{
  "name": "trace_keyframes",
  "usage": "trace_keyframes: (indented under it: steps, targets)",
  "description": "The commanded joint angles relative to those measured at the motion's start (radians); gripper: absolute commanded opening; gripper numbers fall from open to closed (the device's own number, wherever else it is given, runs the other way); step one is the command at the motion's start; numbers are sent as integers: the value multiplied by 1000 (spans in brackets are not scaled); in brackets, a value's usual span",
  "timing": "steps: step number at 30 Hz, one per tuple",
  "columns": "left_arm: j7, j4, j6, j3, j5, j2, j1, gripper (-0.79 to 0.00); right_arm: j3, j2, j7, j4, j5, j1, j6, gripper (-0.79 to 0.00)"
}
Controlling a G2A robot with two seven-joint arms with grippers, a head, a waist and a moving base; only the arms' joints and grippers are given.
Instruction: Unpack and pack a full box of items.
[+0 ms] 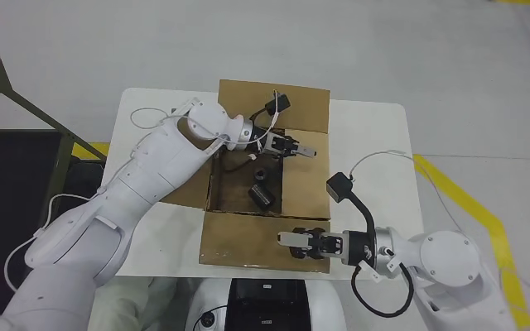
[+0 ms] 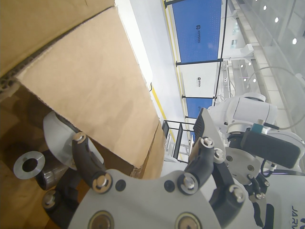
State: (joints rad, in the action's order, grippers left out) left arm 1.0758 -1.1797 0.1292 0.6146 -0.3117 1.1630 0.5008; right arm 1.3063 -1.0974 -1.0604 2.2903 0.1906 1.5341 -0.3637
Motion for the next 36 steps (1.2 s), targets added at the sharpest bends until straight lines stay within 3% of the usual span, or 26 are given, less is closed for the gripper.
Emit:
trace_keyframes:
  steps: [1, 9, 17, 22, 29, 36]
  targets:
    - [-18, 7, 23, 17, -22, 3, 1, 0, -10, 1, 0, -6, 2, -8, 3, 0]
    - [-38, -29, 89, 108, -100, -5, 18, 0, -96, 3, 11, -39, -3, -30, -8, 0]
    - [-27, -73, 97, 148, -174, 0, 35, 0, -162, 1, 61, -125, -24, -65, -4, 0]
    - [-15, -85, 91, 149, -199, 10, 33, 0, -127, 6, 157, -140, -56, -39, 43, 0]
    - [-3, -85, 99, 167, -214, 18, 32, 0, -61, 19, 204, -101, -106, -1, 34, 0]
    - [38, -93, 105, 250, -210, -2, 45, 0, 15, 29, 273, -31, -136, 62, 48, 0]
